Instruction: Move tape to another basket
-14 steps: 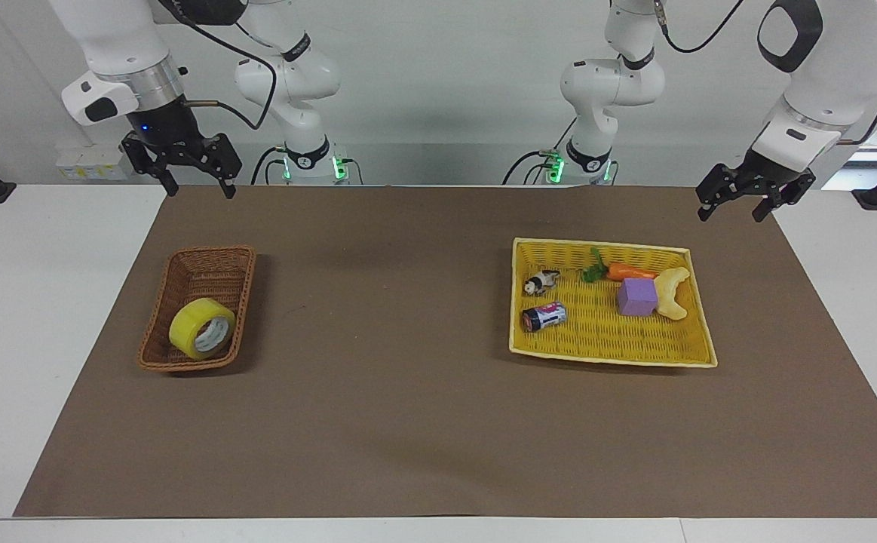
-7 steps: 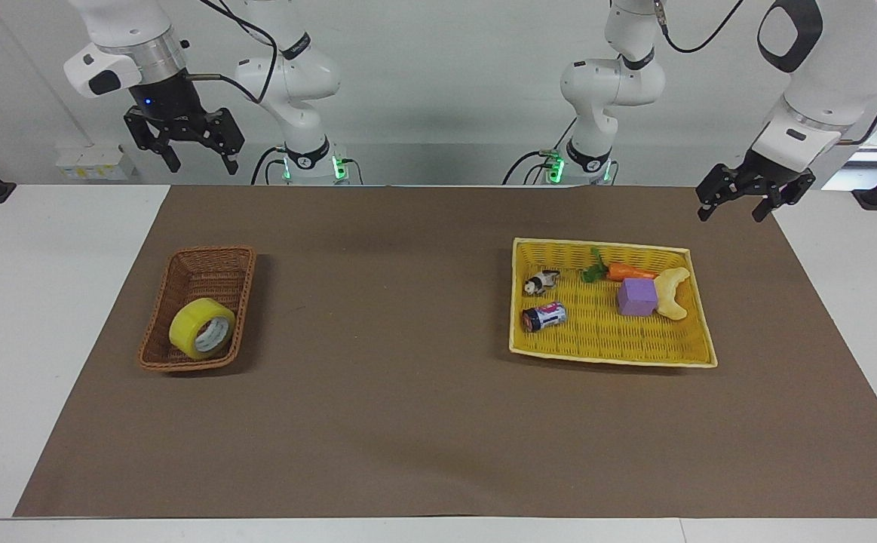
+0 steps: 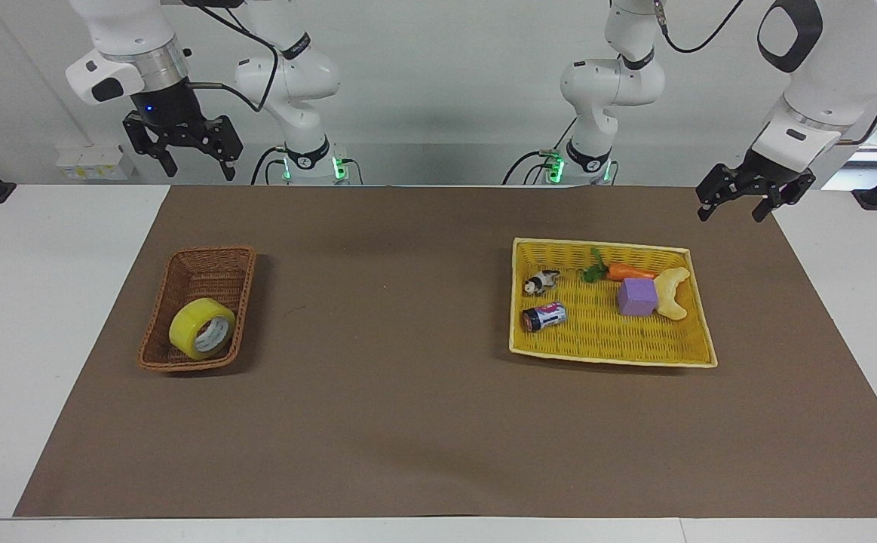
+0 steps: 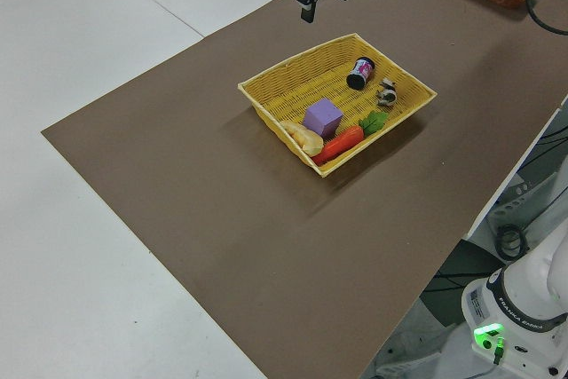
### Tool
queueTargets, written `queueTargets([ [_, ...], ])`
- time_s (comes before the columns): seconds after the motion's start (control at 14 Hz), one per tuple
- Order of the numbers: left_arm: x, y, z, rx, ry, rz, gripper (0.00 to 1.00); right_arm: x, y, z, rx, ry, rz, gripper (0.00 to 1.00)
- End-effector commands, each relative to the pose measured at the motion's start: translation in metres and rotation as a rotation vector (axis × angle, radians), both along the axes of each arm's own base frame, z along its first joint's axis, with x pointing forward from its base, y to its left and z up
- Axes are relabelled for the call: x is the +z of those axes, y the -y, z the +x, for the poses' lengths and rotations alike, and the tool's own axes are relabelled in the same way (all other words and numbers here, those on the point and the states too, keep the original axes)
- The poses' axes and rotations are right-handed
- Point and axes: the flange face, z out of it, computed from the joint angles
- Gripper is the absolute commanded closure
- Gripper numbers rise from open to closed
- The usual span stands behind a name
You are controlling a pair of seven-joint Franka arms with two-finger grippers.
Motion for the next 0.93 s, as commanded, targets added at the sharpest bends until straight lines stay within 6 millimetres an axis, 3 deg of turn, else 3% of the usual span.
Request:
queueTargets([
  [0.0,0.004,-0.002,-0.002,0.005,-0.005,-0.009,0.00,-0.001,0.002,-0.003,0.002,0.013,-0.003,0.00],
  [0.29,0.004,-0.001,-0.002,0.004,-0.005,-0.009,0.00,0.010,-0.004,-0.004,0.011,0.026,-0.003,0.00],
  [0.86,0.004,-0.002,-0.002,0.005,-0.005,-0.009,0.00,0.023,0.010,-0.017,-0.006,-0.024,0.002,0.00],
])
